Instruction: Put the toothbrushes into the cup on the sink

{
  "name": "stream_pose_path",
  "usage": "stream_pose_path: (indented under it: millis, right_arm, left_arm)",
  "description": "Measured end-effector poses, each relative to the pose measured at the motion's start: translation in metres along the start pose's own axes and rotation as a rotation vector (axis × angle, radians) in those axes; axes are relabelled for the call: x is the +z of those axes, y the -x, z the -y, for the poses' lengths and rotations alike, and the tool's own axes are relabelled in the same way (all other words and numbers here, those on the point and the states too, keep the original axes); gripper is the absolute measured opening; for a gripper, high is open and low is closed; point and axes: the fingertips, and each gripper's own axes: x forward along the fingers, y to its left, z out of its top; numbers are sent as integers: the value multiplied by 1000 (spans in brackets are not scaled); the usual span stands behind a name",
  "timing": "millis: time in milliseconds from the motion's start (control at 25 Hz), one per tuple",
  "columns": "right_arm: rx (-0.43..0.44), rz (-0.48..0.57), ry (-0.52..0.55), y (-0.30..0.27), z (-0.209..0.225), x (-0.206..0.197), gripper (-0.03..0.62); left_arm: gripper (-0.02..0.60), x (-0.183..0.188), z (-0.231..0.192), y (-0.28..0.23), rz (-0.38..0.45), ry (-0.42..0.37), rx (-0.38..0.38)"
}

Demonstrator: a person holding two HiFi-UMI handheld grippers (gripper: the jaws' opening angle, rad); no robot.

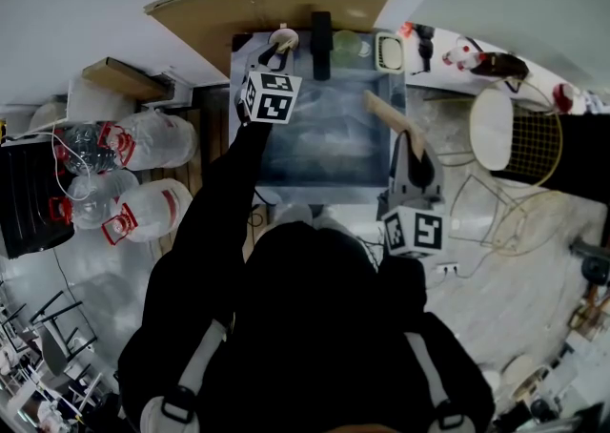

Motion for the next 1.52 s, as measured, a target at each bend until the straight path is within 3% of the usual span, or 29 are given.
stream_pose_path:
  millis: [640,1040,1520]
  right_arm:
    - [31,47,3,-13,-1,17,40]
    - [47,74,14,-40,0,35,40]
    - [0,48,-92,-105,20,23,40]
  left_arm:
    - [83,16,6,86,120,75,0]
    - [2,32,13,159,244,150,41]
    - [2,4,28,226,288,217,80]
